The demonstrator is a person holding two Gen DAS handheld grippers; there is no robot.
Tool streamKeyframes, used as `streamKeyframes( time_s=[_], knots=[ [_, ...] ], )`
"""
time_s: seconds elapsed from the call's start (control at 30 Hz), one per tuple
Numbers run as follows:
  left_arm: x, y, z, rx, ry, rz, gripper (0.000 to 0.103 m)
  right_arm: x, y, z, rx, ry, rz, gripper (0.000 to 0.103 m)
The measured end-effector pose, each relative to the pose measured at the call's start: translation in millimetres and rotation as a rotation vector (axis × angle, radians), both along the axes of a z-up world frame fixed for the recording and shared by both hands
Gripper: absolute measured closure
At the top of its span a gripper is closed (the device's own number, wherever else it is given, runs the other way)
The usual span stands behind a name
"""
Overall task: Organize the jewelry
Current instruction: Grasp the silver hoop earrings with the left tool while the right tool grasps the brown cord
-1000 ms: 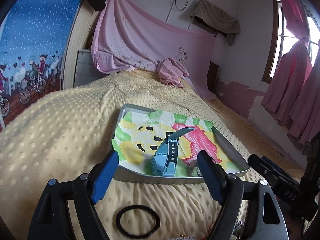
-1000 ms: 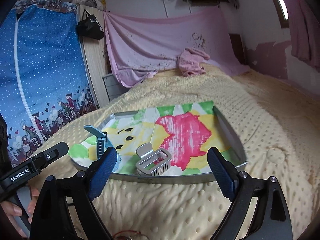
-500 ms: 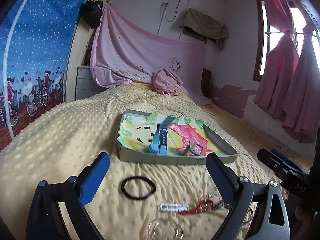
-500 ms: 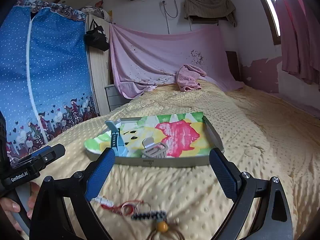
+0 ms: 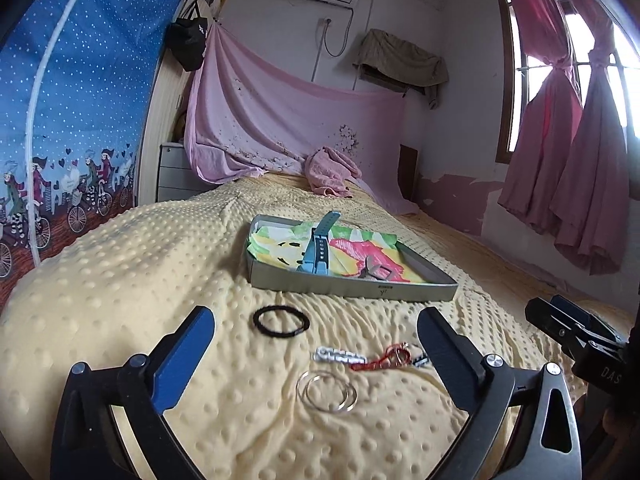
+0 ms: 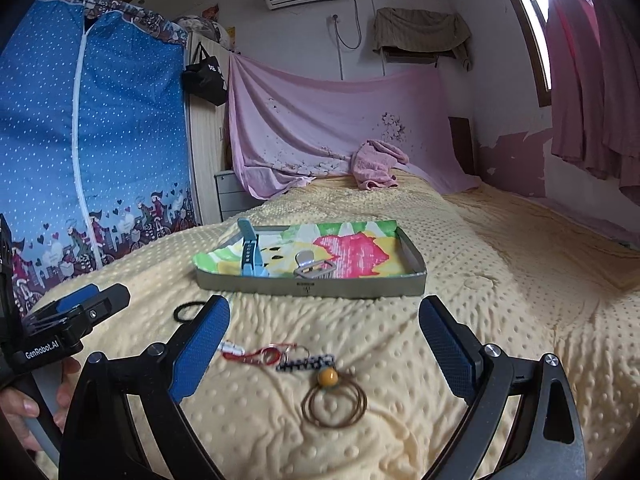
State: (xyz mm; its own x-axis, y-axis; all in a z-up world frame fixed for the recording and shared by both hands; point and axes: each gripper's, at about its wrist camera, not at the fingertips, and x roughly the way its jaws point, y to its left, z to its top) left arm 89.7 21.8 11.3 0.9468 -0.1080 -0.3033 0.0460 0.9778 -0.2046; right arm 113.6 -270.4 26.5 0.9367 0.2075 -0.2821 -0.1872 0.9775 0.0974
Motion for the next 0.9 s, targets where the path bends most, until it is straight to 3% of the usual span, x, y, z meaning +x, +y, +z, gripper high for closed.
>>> streamKeyframes(
  time_s=[0.43, 0.77, 0.9],
  knots=[
    [-20, -3, -17, 0.043, 0.029, -0.022, 0.001, -30, 3, -18, -0.089, 0.016, 0.007, 0.01],
    [-15, -10, -15, 0.056, 0.007, -0.017, 0.001, -23, -3, -19, -0.065, 0.032, -0.009, 0.01],
    [1, -12, -20, 0.053, 0.062, -0.033, 0.001, -11, -3, -21, -0.072, 0.065, -0.019, 0.01]
  ],
)
